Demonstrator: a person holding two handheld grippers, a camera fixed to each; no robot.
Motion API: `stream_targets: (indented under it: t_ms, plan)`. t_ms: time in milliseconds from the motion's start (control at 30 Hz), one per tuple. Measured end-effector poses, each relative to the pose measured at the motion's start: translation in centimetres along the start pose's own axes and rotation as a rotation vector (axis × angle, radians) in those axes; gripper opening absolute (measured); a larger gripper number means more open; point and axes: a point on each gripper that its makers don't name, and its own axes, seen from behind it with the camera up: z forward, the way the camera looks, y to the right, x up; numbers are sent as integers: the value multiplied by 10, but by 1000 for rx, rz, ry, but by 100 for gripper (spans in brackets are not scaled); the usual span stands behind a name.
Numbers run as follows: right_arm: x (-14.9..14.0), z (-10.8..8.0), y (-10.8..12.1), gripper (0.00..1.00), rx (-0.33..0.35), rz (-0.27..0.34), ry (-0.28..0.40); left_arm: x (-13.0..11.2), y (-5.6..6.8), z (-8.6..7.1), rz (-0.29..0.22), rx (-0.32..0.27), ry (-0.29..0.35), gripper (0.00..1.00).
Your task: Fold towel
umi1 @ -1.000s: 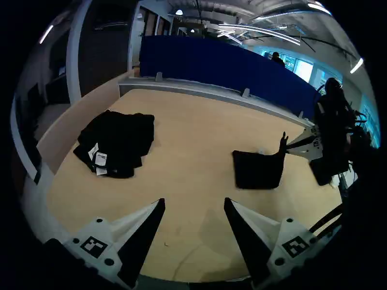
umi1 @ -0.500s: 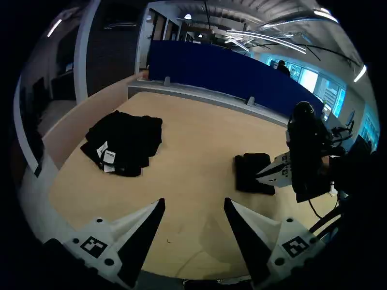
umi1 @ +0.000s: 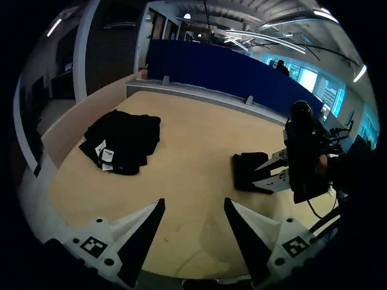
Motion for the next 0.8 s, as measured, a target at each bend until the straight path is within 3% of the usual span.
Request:
stream_targets:
  t_ms: [100,467,800]
  plan:
    - [0,-3,0,62,5,11,9,1,0,0,-2,0,0,90]
    - [-21,-20,5,62,-26,69,7,3,4,3,-1,0,0,90]
    - [-70,-41,10,62,-66,152,-32,6,7,4,1,-6,3,90]
